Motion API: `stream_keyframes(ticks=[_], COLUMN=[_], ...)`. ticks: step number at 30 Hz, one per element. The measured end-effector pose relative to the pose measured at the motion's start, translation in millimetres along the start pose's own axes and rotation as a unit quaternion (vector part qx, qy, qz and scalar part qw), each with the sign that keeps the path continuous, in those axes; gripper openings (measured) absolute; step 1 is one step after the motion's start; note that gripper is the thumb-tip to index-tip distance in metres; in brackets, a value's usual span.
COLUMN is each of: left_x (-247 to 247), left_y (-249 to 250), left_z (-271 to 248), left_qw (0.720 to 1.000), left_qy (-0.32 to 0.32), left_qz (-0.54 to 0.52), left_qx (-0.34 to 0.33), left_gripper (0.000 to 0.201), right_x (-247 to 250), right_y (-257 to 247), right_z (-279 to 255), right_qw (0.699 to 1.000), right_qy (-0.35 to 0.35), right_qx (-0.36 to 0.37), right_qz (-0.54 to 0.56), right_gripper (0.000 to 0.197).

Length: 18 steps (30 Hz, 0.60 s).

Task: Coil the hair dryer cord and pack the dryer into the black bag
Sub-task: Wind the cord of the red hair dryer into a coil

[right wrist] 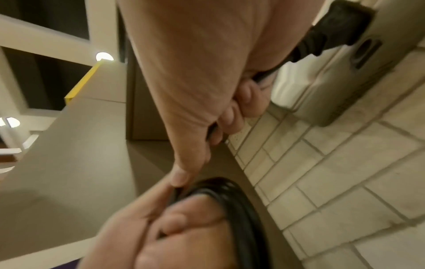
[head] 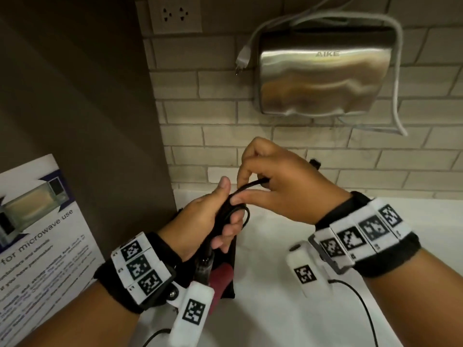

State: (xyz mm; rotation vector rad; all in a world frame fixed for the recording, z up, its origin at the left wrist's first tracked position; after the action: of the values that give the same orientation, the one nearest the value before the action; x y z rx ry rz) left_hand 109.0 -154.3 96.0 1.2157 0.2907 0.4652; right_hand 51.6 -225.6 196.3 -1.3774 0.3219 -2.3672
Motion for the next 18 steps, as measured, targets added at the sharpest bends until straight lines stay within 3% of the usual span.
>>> stream_keyframes(ticks=[2,4,8,13,18], left_x=[-10.3,-20.3,-20.7,-26.5,-17.5], left_y=[2.8,9.4,10.6,9.7,16.0], left_z=[-2.0,-4.9,-8.4,-11.6,-4.9], left_qw=[0.997,0.991,0.978,0.955,0.978], left_qy=[-0.043,-0.077,-0.094,-0.142,-0.13], left_qz=[-0.066,-0.113,-0.186,-0.26,-0.165], left_qx=[0.0,-0.014,-0.018,0.007,-0.017], left_gripper=[0.059,0.041,0.01,0.013,0.025], right_x=[-10.2,-25.2,-40.4,-35.7,-21.0], right_y=[23.2,38.5,38.7,29.9,23.9], right_z=[4.0,-0.7,-16.9,-20.6,-18.1], right_qw=[0.99,0.961,0.944,0.942,0.951], right_qy=[-0.021,-0.064,-0.14,-0.172,-0.152], right_qx=[-0.082,-0.136,-0.141,-0.139,-0.118], right_qz=[0.109,0.234,0.263,0.252,0.244], right_gripper=[0.02,0.02,0.027,0.03,0.027])
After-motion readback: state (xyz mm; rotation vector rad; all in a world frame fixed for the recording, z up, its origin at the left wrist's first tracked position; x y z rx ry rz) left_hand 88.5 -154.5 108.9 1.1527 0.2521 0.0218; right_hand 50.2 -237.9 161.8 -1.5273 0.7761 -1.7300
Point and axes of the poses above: each hand's wrist, its own z-axis towards the middle knuckle, its own x-axis out of the back of the hand, y = z × x, the point moved 9 cm from there along z, towards the middle knuckle, and after that the axes turned 15 degrees about -x, right-handed, at the moved point
